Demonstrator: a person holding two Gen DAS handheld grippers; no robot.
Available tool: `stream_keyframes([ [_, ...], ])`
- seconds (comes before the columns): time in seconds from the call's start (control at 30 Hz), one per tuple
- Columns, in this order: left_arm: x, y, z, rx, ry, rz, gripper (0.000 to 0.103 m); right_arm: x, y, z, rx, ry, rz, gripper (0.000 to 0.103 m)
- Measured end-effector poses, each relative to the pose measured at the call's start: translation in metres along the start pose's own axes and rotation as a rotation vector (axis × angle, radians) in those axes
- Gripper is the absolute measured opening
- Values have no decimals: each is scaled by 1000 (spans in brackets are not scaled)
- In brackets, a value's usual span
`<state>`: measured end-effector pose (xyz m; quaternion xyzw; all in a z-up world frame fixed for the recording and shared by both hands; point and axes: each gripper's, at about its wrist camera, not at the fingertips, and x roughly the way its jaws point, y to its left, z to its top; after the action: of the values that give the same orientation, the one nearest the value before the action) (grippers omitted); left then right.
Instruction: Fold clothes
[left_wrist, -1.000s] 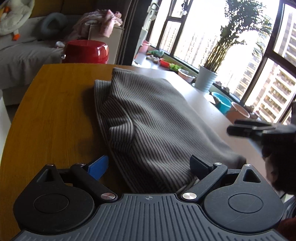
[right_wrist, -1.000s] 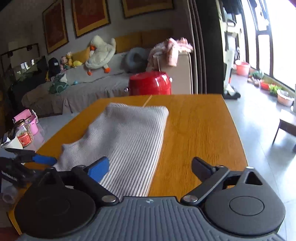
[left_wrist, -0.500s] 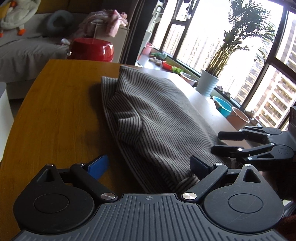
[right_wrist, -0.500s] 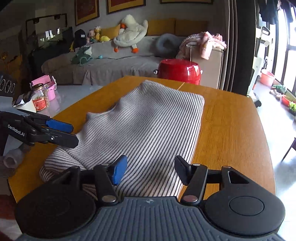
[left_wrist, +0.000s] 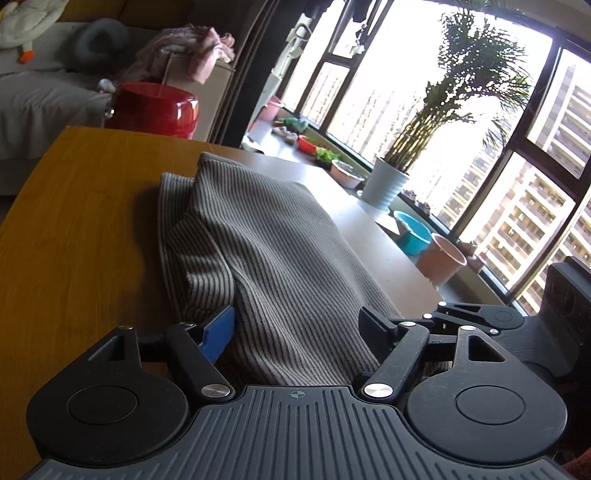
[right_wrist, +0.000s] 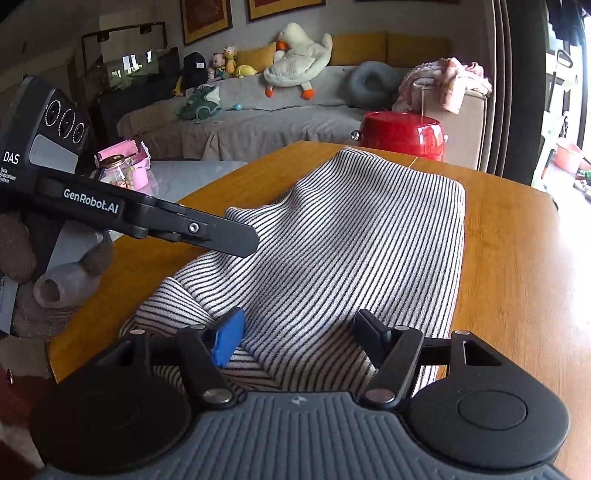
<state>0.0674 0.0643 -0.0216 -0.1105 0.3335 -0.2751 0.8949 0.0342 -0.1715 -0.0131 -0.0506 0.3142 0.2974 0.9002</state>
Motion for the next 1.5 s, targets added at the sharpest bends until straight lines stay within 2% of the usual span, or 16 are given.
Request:
stream_keyframes([
  [0.17, 11, 0, -1, 34, 16, 30, 73, -7, 6, 3, -22, -17, -9, 68],
  [0.27, 13, 10, -2, 28, 33, 86, 72, -20, 16, 10, -62, -54, 45, 66],
  [0.37, 7, 19, -1, 7, 19, 111, 72, -8, 27, 4, -123, 22, 49, 66],
  [0.47, -2, 23, 3, 10, -12, 152, 78, -10, 33, 0, -170, 28, 43, 67],
  [0.53, -8, 25, 7, 29, -17, 195, 81, -21, 36, 6, -202, 6, 80, 70],
  [0.6, -9, 26, 7, 35, -11, 215, 83, -31, 44, 9, -276, -3, 143, 83],
  [0.7, -11, 25, 7, 42, -3, 229, 85, -29, 65, -1, -435, 34, 172, 84],
  [0.83, -10, 22, 8, 48, 1, 224, 87, -12, 74, -15, -533, 17, 120, 84],
  [0.87, -11, 21, 8, 47, 2, 224, 87, -10, 74, -15, -533, 7, 99, 81],
  [0.9, -13, 21, 8, 46, 1, 226, 88, -8, 74, -14, -527, -3, 80, 72],
  [0.97, -18, 22, 9, 47, -8, 232, 89, -3, 65, -5, -386, 29, 94, 61],
  [1.03, -26, 24, 10, 54, -28, 234, 91, 2, 38, 9, -119, 75, 171, 59],
  [1.1, -37, 24, 10, 81, -51, 221, 96, 6, 8, 19, 116, 106, 252, 51],
  [1.2, -55, 18, 3, 180, -49, 128, 100, 9, -22, 16, 310, 126, 333, 46],
  [1.3, -64, 2, -10, 336, -29, 82, 103, 9, -30, 12, 366, 126, 359, 46],
  [1.5, -41, -40, -45, 693, 35, 92, 103, 14, -51, 6, 484, 143, 415, 45],
])
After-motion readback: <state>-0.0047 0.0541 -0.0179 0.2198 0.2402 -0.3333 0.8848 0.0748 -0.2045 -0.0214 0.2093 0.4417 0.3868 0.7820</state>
